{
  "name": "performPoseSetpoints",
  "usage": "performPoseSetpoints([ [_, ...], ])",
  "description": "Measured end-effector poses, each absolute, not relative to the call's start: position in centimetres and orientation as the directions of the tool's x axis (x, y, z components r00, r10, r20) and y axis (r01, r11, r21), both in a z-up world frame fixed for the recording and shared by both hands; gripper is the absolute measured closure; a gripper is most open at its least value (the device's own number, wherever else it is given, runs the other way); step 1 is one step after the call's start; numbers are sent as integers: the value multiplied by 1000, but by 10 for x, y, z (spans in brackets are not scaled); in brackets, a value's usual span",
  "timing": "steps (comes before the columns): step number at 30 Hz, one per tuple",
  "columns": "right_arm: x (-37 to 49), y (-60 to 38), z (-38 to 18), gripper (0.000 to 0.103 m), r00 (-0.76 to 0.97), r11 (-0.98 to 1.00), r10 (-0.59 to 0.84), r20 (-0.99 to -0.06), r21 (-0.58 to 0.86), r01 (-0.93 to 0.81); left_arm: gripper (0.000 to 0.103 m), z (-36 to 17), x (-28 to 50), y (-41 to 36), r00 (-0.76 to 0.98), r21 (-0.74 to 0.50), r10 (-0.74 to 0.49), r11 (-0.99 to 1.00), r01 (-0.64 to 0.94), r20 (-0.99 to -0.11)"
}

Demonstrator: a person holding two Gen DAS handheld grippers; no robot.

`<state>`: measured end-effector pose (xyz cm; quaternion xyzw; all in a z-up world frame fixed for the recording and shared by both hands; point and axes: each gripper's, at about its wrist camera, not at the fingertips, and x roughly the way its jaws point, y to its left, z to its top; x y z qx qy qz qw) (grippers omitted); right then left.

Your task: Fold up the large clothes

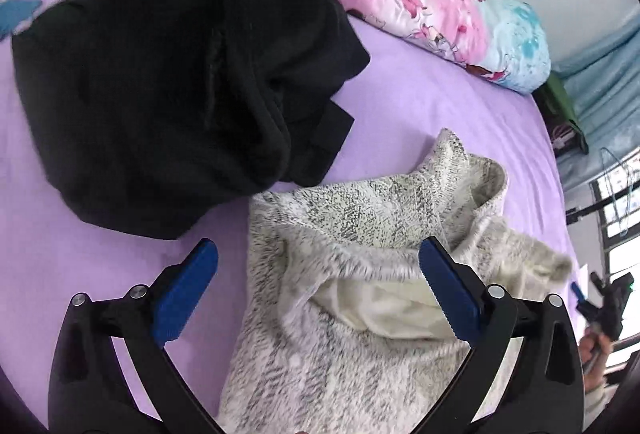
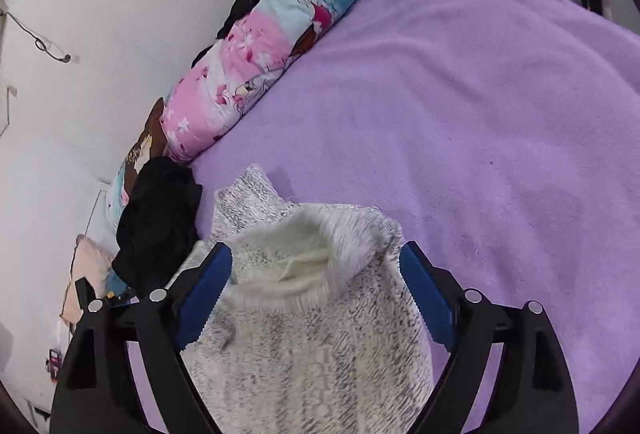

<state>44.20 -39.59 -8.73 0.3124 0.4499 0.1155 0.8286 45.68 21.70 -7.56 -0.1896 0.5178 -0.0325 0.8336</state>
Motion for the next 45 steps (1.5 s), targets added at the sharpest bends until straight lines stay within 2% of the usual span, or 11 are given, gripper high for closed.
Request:
performPoseSetpoints([
  [9, 415, -361, -69, 18, 542, 845, 451, -709, 535, -3, 6, -72, 379, 222, 520, -409, -276, 899, -158, -808],
  [16, 402, -308, -62, 19, 500, 905, 413, -761, 403, -134, 6, -107, 316, 203, 548, -302, -177, 942, -147, -818],
  [21, 406, -233, -43, 19, 478, 913, 380, -792, 237, -333, 6, -131, 305, 190, 579, -247, -139, 963, -112, -804],
  [29, 422, -117, -20, 19, 437, 848, 410, -801, 160, -505, 6, -151, 287, 182, 634, -189, -113, 981, -54, -765],
  [37, 431, 36, -28, 19, 373, 729, 374, -849, 21, -684, 6, -154, 295, 180, 611, -178, -110, 983, -52, -784],
  [40, 437, 89, -42, 23, 343, 678, 329, -880, -32, -734, 6, -157, 300, 177, 585, -157, -102, 987, -44, -805],
  [45, 452, 145, -78, 41, 246, 676, 217, -945, -37, -736, 6, -156, 302, 178, 565, -155, -110, 987, -31, -818],
])
